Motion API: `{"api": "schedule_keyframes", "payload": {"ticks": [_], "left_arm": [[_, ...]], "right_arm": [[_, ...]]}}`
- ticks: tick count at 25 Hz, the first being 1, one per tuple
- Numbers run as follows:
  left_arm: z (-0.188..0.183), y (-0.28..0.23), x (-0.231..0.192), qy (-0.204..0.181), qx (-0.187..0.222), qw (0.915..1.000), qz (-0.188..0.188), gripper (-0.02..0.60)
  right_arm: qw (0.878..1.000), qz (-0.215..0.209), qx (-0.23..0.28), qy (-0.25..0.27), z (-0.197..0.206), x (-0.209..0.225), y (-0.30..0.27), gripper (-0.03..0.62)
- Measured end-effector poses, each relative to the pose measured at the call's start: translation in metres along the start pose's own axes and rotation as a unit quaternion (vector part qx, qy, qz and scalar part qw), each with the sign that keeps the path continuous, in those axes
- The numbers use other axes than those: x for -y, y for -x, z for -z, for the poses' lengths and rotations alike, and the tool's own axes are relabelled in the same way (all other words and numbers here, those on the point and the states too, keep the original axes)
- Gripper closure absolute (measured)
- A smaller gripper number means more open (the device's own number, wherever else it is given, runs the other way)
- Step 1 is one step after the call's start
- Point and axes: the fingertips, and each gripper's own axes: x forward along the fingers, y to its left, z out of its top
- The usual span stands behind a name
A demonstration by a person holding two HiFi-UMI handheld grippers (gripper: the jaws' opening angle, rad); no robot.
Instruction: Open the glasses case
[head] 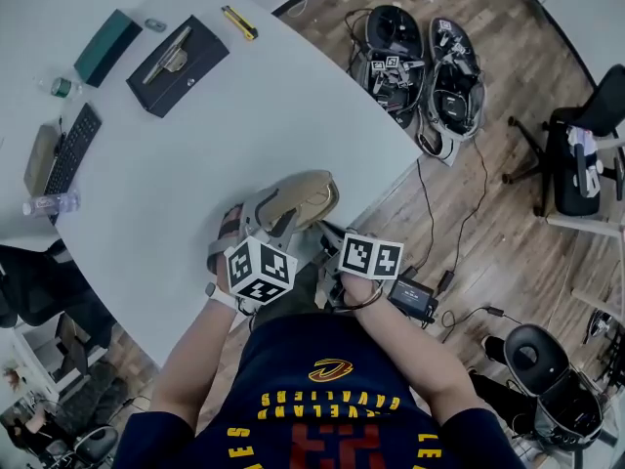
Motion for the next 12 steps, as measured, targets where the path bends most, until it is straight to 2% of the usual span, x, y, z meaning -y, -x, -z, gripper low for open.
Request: {"api": "schedule_keyframes", "payload": {"ticks": [5, 12], "left_arm": [[0.000, 0.001, -0.019, 0.000, 0.002, 1.0000, -0.009, 0.413], [0.004, -0.003, -0.034, 0.009, 0.000, 0.9999, -0.011, 0.448]], "right_arm": [[1.000, 0.003, -0.003, 0.005, -0.001, 0.001, 0.001, 0.543], [1.000, 0.006, -0.007, 0.010, 0.000, 0.002, 0.002, 0.546]]}}
